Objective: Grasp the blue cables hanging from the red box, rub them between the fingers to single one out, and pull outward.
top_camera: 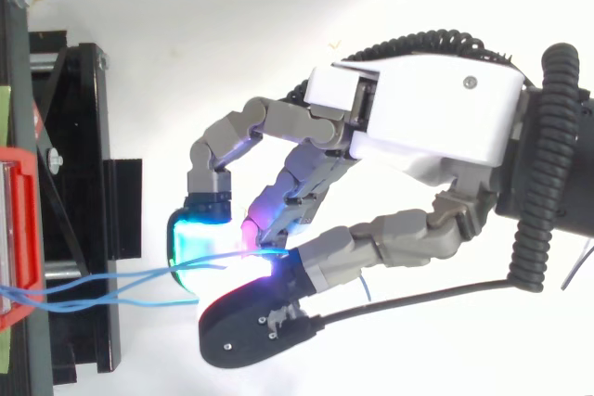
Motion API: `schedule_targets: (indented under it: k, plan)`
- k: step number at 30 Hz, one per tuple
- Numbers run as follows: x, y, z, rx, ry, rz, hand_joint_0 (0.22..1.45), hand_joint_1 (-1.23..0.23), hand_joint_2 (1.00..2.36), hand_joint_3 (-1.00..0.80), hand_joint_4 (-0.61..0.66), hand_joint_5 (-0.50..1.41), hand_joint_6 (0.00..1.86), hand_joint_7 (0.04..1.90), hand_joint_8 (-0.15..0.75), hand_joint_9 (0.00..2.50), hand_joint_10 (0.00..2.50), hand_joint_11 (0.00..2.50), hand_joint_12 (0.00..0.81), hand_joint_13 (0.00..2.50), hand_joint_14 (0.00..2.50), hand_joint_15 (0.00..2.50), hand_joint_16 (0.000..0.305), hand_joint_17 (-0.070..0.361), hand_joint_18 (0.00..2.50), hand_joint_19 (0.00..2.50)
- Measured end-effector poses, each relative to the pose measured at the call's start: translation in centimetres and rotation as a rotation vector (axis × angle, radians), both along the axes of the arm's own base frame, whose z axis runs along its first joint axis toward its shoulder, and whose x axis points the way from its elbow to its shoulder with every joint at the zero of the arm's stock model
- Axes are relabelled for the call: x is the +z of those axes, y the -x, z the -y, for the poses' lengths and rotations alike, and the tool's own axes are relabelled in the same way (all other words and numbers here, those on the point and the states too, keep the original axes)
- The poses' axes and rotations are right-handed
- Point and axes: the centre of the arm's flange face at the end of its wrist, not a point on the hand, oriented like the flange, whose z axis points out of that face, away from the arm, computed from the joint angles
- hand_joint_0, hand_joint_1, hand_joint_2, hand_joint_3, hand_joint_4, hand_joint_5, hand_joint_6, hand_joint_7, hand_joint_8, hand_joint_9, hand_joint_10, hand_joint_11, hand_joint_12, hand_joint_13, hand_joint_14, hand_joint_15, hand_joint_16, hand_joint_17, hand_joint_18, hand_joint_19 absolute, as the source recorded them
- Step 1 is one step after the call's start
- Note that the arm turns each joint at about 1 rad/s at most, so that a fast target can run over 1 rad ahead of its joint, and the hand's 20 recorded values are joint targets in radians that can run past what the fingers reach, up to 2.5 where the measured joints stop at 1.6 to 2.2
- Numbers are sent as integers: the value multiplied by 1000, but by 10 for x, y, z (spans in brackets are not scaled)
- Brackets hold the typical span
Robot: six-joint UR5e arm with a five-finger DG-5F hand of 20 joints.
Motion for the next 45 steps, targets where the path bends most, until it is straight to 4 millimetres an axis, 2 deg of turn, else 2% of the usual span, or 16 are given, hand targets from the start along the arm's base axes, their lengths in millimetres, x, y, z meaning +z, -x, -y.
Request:
schedule_targets:
  k: [5, 6, 15, 23, 27, 32, 39, 45]
  plan:
    - [0, 0, 0, 0, 0, -1, 544, -643, 1000, -500, 22, -125, 862, 990, 225, 1126, 22, 708, 334, 965, 26, 641, 44, 100, 817, 612]
    - [0, 0, 0, 0, 0, -1, 564, -584, 1000, -500, 17, -125, 858, 1003, 222, 1131, 20, 709, 332, 964, 27, 646, 44, 98, 810, 628]
    - [-2, 3, 1, 18, 1, -31, 562, -531, 1001, -484, 27, -124, 839, 998, 231, 1134, 22, 705, 335, 963, 26, 650, 45, 102, 803, 641]
    - [-4, 7, -1, 45, -1, -67, 585, -712, 1013, -249, 20, -120, 852, 1073, 243, 1125, 22, 714, 352, 971, 26, 639, 48, 108, 833, 606]
    - [-5, 8, -2, 56, -3, -79, 612, -820, 1017, -209, 14, -130, 878, 1050, 234, 1087, 23, 703, 341, 946, 24, 629, 46, 103, 819, 599]
    - [-5, 9, -2, 61, -3, -83, 664, -898, 1015, -282, -30, -141, 891, 1041, 221, 1057, 20, 721, 325, 922, 26, 622, 43, 97, 801, 579]
    - [-5, 9, -5, 64, -2, -86, 735, -901, 1002, -468, -113, -150, 903, 1051, 199, 1040, 22, 721, 322, 914, 26, 618, 41, 93, 804, 553]
    - [-6, 10, -6, 63, -3, -89, 735, -900, 1001, -485, -161, -150, 906, 1058, 194, 1047, 23, 716, 317, 918, 26, 622, 41, 91, 808, 552]
